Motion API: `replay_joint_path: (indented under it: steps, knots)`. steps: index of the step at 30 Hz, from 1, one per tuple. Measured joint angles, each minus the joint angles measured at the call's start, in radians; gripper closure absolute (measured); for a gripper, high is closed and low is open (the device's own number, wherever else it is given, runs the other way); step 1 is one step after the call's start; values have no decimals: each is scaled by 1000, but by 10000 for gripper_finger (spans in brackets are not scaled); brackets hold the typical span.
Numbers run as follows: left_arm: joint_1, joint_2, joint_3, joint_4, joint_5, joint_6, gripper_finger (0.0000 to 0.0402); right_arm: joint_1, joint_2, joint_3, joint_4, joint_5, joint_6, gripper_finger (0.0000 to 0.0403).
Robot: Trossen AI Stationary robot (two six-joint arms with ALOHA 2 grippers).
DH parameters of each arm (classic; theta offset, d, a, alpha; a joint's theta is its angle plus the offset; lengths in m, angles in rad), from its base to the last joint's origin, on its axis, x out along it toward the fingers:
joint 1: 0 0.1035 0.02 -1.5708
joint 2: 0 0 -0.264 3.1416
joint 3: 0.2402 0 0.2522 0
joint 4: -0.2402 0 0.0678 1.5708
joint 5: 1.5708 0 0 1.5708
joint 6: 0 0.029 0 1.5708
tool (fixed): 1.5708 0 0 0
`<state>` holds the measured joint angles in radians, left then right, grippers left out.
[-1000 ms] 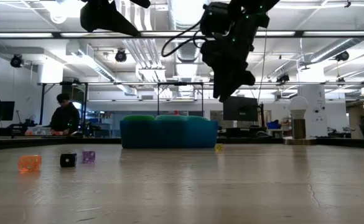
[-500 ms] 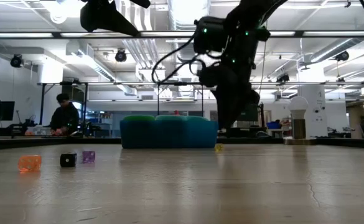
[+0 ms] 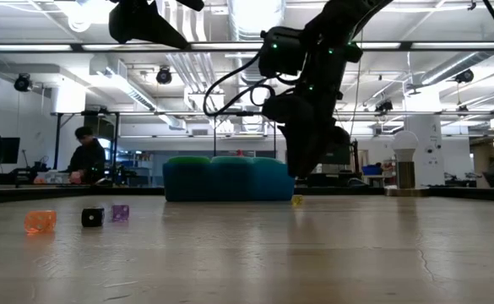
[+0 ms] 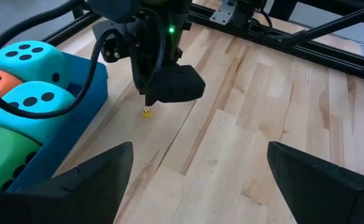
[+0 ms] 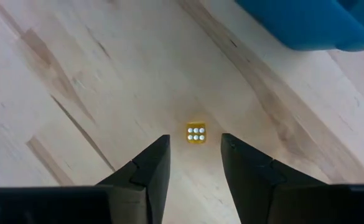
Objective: Pick & Place Dice
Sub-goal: Put the small yellow dice into the blue bin
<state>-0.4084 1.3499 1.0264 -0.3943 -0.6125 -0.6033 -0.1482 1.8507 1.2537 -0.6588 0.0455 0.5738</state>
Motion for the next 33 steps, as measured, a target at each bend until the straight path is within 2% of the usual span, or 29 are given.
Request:
replay_joint_path:
  steps: [16, 22, 33]
  knots:
    - [0, 0, 0, 0, 0, 0, 25, 0, 1, -94, 127, 1, 3, 227]
    - [0, 0, 0, 0, 0, 0, 27, 0, 1, -158, 258, 0, 26, 234]
    - [0, 0, 0, 0, 0, 0, 29, 0, -1, -210, 293, 15, 26, 260]
